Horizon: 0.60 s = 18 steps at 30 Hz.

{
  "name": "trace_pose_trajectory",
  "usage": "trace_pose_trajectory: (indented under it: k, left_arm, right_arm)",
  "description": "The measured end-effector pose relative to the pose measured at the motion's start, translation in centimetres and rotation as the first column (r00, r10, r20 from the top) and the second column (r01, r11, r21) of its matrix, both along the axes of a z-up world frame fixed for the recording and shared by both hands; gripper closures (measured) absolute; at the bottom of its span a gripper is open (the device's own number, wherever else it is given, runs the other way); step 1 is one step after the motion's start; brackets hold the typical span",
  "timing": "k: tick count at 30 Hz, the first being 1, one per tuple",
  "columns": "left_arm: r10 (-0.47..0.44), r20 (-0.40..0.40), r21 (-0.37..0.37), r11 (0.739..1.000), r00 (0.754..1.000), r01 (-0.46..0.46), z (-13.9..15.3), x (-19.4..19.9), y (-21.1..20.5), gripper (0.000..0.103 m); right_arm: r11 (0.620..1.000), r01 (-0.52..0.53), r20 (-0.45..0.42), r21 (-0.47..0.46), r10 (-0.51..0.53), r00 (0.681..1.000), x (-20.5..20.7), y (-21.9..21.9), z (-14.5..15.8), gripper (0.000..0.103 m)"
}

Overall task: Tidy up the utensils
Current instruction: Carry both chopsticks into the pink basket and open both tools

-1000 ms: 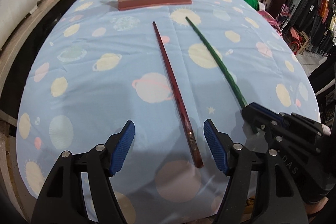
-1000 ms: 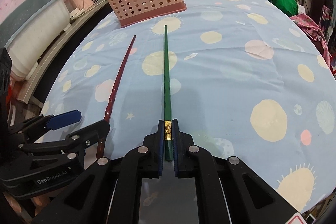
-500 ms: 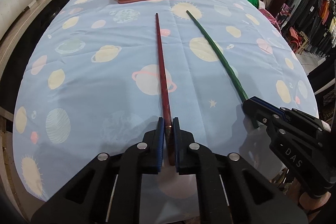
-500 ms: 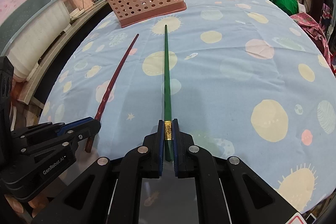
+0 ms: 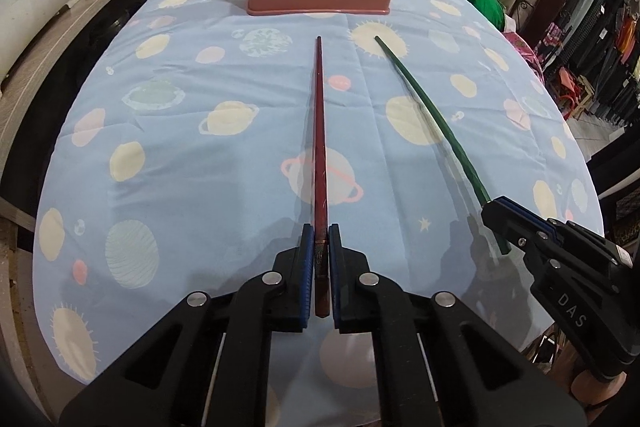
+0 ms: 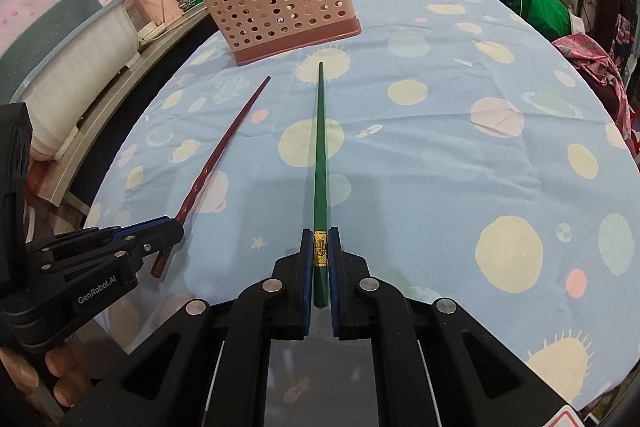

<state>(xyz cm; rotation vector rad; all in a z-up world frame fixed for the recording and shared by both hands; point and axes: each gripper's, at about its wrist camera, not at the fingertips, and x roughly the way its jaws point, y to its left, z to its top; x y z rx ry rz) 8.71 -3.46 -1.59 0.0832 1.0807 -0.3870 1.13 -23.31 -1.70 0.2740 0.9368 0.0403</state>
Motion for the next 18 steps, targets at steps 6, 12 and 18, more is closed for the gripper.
trace_pose_trajectory:
  k: [6,12,18]
  left_arm:
    - [0.022,0.021,-0.024,0.999,1.0,-0.022,1.6,0.8,0.6,0.096]
    - [0.061,0.069,-0.084,0.995,0.996,-0.055,4.8,2.2,1.8,0.096]
    - [0.08,0.139,-0.13,0.99,0.987,-0.062,8.6,3.7,2.3,0.096]
  right_arm:
    - [1.0,0.008,0.041,0.001,-0.008,0.999,0.6,-0.6,1.9,0.096]
    - [1.0,0.026,0.112,0.0,-0.026,0.993,1.6,-1.6,5.0,0.096]
    - [0.999,0.044,0.217,0.0,-0.043,0.975,3.1,-3.0,9.2,0.096]
